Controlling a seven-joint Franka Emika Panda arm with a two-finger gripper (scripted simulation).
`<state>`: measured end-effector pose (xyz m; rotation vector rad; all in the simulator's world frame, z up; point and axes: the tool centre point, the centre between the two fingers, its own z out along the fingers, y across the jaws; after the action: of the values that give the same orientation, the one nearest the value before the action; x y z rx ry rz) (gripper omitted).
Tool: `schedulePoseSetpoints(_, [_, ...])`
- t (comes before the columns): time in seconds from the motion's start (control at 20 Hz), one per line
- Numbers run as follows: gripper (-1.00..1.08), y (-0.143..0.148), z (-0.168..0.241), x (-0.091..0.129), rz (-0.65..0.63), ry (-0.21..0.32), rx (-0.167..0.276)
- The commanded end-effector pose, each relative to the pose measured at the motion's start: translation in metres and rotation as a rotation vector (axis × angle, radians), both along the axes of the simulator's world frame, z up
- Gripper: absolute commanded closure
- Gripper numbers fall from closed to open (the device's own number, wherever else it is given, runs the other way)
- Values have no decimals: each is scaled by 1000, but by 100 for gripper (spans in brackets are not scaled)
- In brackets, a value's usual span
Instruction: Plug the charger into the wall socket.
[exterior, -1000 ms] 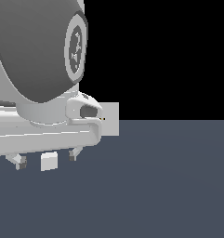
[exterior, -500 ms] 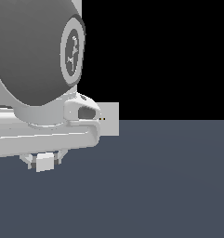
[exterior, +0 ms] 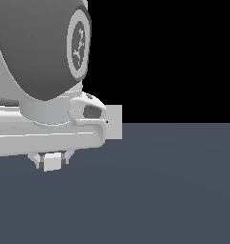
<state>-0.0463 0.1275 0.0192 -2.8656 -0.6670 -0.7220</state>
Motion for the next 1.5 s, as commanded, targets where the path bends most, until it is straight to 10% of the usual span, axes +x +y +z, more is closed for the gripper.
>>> schedulePoseSetpoints(0.0, [108,-7,7,4,-35,-2,1])
schedulePoseSetpoints(0.75, [108,-86,72,26,-384,-3,6])
schedulePoseSetpoints(1.45, [108,-100,81,26,-442,-1,1])
